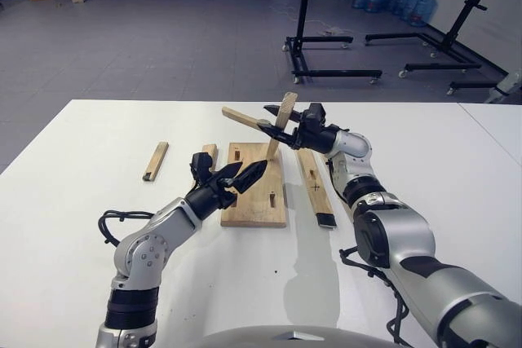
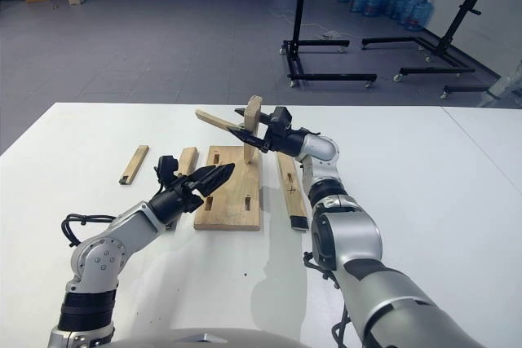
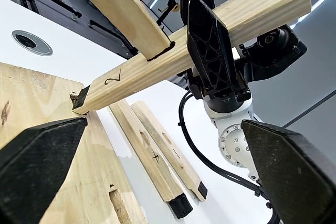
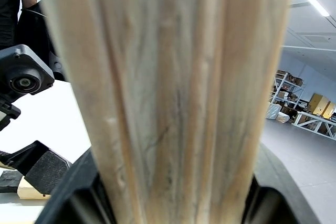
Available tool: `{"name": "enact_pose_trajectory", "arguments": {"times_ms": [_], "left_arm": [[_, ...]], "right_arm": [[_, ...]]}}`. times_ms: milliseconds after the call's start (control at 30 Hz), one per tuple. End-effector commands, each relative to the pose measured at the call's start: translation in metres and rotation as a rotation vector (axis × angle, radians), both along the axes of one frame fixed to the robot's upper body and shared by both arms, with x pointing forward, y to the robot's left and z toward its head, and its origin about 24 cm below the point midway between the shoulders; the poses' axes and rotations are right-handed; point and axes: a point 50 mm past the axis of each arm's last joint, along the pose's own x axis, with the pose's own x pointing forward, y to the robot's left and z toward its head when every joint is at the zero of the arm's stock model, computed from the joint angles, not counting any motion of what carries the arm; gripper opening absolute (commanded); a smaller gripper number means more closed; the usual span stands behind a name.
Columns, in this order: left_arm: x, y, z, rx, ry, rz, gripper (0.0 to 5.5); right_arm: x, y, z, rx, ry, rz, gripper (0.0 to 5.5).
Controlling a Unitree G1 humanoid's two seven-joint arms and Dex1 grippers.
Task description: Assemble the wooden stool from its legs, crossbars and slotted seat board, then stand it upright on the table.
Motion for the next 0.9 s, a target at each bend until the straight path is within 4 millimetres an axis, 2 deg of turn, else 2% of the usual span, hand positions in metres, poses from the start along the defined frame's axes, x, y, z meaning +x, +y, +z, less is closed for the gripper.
{"name": "enact_pose_trajectory", "arguments": {"times_ms": [33,200,533,633,800,900], "left_arm": [[-0.002,0.0,-0.001,0.025,0.006,0.001,5.39],[-0.002,-0.001,-0.001,0.023,0.005,-0.001,5.39],[-0.003,-0.002,-0.002,0.021,0.01,0.0,5.39],[-0.002,-0.003,-0.002,0.022,0.007,-0.002,5.39],[-0.001,-0.004,-0.002,0.02,0.001,0.005,5.39],[0.0,-0.004,-0.002,0.016,-0.003,0.01,5.39]], "right_arm": [[0.006,-0.004,0.02,0.026,-0.063,-0.018,2.06],[0.006,-0.003,0.018,0.007,-0.066,-0.026,2.06],[-0.006,-0.005,-0.017,-0.059,0.035,-0.012,2.06],[-0.009,-0.007,-0.023,-0.063,0.088,0.045,2.06],[-0.005,-0.01,-0.008,-0.056,0.157,0.192,2.06],[0.0,-0.011,0.004,-0.078,0.158,0.208,2.06]]}}
